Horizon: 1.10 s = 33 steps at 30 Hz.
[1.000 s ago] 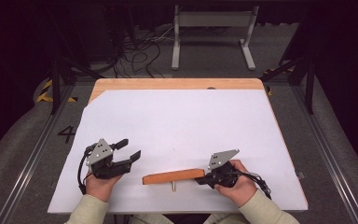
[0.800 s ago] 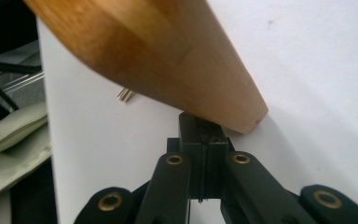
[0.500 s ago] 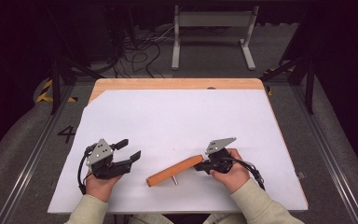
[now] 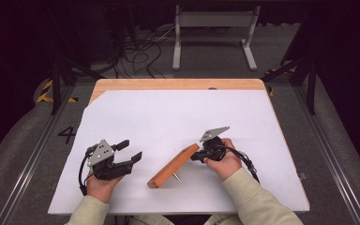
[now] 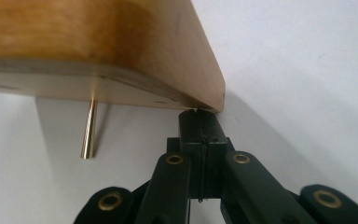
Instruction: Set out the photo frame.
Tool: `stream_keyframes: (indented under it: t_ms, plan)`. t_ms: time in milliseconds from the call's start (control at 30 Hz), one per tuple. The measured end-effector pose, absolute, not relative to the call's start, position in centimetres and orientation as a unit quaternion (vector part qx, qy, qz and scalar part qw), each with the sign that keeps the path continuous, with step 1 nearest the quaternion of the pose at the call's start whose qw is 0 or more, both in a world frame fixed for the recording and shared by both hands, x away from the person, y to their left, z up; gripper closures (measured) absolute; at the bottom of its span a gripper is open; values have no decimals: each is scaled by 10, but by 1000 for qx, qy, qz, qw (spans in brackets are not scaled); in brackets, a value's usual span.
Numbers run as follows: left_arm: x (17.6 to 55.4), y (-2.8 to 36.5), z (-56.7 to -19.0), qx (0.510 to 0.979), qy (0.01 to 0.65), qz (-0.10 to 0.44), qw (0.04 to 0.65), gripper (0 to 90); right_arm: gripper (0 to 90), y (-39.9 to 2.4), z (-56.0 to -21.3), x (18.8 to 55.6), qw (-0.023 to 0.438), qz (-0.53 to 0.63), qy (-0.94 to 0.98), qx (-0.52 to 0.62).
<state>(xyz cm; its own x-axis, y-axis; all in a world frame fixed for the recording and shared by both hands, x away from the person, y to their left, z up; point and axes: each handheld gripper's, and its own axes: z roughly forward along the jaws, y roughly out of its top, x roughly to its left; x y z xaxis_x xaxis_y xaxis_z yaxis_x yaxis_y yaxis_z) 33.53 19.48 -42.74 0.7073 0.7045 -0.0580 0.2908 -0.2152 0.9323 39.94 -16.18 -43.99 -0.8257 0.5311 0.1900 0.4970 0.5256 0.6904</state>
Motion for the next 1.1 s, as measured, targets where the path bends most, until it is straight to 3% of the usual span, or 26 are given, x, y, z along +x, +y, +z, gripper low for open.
stream_keyframes:
  t_ms: [733,1033,1100]
  plan:
    - [337,195,-429,754,329,190,535,327,900,-114,-434,439,25,395,870,295]
    - [337,197,-429,753,329,191,537,326,900,-122,-427,437,36,386,869,306]
    - [337,197,-429,754,332,190,535,323,802,-135,-411,429,29,398,857,326]
